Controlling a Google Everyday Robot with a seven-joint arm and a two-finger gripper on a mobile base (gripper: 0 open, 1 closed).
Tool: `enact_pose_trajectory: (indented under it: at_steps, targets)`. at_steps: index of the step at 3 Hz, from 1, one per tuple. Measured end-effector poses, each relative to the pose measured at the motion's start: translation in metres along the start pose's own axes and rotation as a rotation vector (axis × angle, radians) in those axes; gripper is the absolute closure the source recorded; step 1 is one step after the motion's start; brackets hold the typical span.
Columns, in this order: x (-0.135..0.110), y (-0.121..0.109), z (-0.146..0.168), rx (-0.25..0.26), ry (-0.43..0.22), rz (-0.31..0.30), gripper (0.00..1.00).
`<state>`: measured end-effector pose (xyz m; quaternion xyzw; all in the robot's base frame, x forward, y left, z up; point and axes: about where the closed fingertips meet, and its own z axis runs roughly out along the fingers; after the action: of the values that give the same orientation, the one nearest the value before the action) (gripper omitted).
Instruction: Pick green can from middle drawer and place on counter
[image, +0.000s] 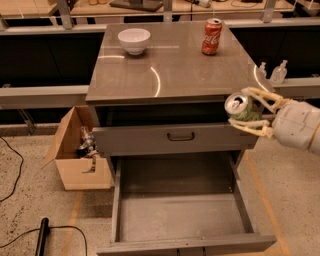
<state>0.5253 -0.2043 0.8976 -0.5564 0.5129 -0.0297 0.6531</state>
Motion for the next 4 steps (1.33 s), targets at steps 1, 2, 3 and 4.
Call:
enact_pose_trajectory:
  at_steps: [1,2,3,4]
  targets:
    - [-0.03,-0.071,-0.006,0.091,-0.094,0.026,1.0]
    - [-0.042,-0.12,0.005,0.14,-0.176,0.124,1.0]
    - [-0.05,-0.154,0.036,0.161,-0.26,0.211,1.0]
    - [-0.058,-0.174,0.066,0.175,-0.298,0.288,1.0]
